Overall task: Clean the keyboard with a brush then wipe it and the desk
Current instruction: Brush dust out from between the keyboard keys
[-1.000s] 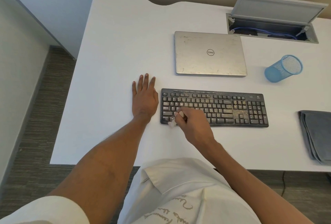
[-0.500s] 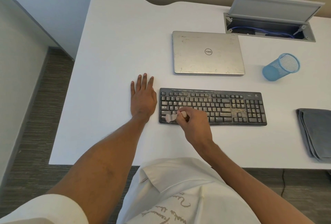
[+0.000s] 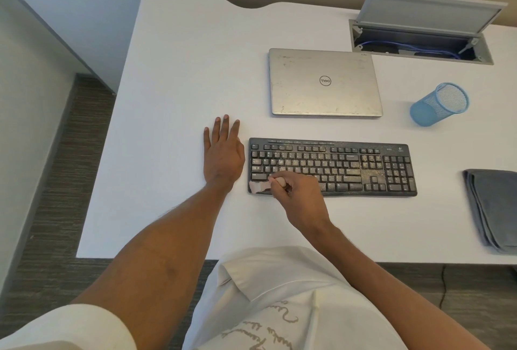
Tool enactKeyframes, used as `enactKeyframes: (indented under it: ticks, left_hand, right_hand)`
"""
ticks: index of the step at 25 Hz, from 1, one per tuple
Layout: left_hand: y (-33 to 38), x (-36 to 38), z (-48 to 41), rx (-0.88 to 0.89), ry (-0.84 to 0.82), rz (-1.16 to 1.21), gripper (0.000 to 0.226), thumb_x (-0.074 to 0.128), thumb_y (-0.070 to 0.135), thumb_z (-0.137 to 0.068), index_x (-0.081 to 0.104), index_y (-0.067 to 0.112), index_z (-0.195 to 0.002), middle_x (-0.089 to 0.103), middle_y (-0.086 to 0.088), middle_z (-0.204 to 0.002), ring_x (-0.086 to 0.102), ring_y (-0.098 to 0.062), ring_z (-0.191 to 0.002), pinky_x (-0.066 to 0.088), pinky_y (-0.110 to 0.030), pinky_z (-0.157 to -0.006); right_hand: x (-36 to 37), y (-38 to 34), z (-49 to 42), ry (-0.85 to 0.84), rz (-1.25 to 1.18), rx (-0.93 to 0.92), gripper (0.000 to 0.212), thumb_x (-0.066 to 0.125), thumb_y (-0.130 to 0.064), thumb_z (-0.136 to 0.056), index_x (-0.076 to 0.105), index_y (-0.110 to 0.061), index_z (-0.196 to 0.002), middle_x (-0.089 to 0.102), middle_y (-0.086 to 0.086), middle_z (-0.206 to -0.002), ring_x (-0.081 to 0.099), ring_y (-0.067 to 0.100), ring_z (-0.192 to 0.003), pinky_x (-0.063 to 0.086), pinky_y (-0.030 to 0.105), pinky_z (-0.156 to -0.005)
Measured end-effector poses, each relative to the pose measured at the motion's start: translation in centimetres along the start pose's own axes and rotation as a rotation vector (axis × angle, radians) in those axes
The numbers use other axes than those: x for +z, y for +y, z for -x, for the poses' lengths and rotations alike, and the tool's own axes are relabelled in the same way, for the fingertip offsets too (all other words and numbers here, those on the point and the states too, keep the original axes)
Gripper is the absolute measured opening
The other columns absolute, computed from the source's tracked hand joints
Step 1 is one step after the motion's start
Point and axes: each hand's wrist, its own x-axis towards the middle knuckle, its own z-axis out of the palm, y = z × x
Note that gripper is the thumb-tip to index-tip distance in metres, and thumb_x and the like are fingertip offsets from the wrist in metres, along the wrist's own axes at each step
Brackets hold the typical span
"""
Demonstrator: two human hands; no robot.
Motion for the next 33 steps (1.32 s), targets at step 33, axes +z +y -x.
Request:
enactKeyframes:
  ticks: [33]
  left_hand:
    - [0.1,-0.1,-0.1,-0.004,-0.009,-0.011,0.056,0.030,0.025,-0.109,0.035,0.021,-0.164,0.023,-0.005,-0.176,0.012,-0.023,-0.165,0.006,-0.050,-0.134]
  right_hand:
    - [0.2,0.5,0.8,-0.013,0.181,-0.122,0.022,0.059,-0.020,-0.100,0.070,-0.009,-0.085,0.063,0.003,-0.064,0.055,0.022,-0.060,0.046,0.040,-0.059]
